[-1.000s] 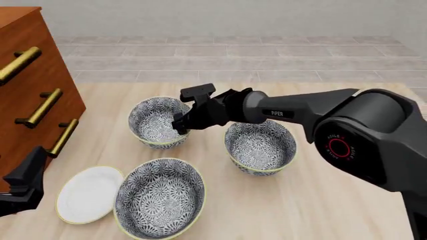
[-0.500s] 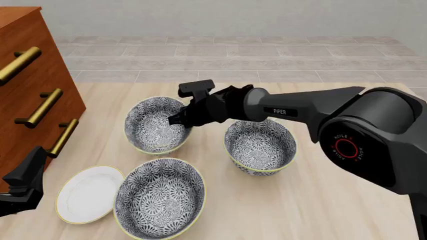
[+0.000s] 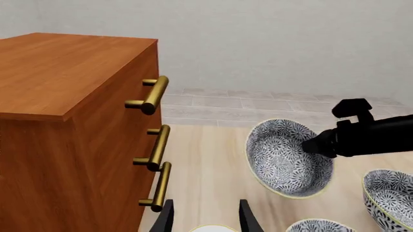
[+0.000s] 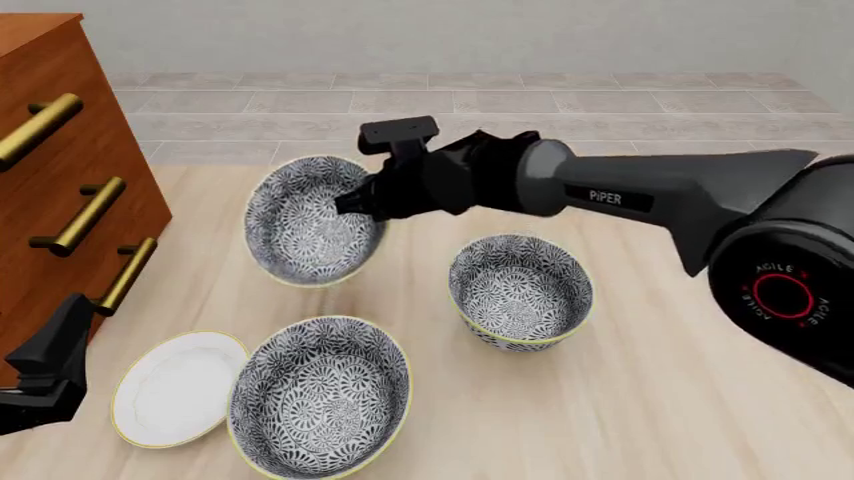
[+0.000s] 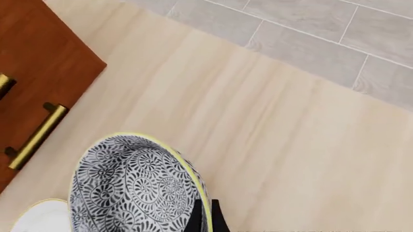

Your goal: Stack the bowl at the front on the bowl in the middle.

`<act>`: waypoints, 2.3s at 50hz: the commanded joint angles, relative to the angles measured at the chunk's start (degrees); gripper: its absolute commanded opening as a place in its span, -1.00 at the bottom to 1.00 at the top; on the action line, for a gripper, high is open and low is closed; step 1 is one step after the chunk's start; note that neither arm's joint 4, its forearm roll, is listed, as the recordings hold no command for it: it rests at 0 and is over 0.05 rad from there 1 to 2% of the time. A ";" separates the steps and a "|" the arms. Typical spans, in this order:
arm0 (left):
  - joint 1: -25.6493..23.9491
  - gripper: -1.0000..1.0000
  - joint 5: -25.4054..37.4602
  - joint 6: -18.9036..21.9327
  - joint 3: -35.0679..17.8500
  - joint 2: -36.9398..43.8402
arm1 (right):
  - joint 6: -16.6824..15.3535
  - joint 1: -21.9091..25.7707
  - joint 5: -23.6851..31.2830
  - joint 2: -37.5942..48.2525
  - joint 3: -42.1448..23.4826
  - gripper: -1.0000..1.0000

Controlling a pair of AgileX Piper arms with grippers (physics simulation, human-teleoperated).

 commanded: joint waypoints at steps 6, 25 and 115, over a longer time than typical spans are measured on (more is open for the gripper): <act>-0.44 1.00 0.93 -0.31 -0.01 -0.97 | -0.83 -0.84 1.34 -6.56 0.78 -1.00; -0.31 1.00 0.84 0.09 0.00 -0.84 | -0.93 -1.61 2.78 -12.76 3.84 -1.00; -1.57 1.00 0.04 0.82 0.02 1.86 | 1.88 -17.52 -1.50 -54.05 45.78 -1.00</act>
